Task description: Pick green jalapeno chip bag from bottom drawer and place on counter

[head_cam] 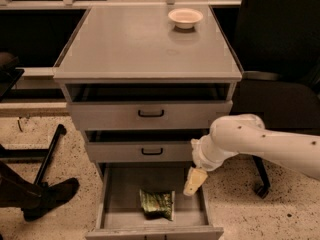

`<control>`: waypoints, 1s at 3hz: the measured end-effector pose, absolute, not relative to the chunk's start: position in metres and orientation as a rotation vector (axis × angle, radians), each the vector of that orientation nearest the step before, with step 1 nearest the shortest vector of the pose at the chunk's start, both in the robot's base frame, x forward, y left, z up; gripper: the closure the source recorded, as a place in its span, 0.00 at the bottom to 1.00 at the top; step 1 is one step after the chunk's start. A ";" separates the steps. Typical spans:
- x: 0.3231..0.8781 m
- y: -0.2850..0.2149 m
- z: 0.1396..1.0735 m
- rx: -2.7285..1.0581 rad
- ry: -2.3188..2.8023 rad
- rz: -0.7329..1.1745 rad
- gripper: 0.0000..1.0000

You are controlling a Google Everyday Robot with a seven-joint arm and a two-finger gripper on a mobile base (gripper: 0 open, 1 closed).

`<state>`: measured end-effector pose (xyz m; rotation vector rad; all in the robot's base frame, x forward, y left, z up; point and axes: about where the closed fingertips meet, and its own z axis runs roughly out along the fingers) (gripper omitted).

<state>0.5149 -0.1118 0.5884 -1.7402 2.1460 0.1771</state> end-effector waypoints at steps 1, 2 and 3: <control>0.532 -0.105 0.584 -1.693 2.104 0.156 0.00; 0.532 -0.105 0.584 -1.693 2.104 0.156 0.00; 0.532 -0.102 0.545 -1.681 2.075 0.190 0.00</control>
Offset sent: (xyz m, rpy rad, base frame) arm 0.0163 0.0066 -0.0065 0.0310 -0.0526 -0.0131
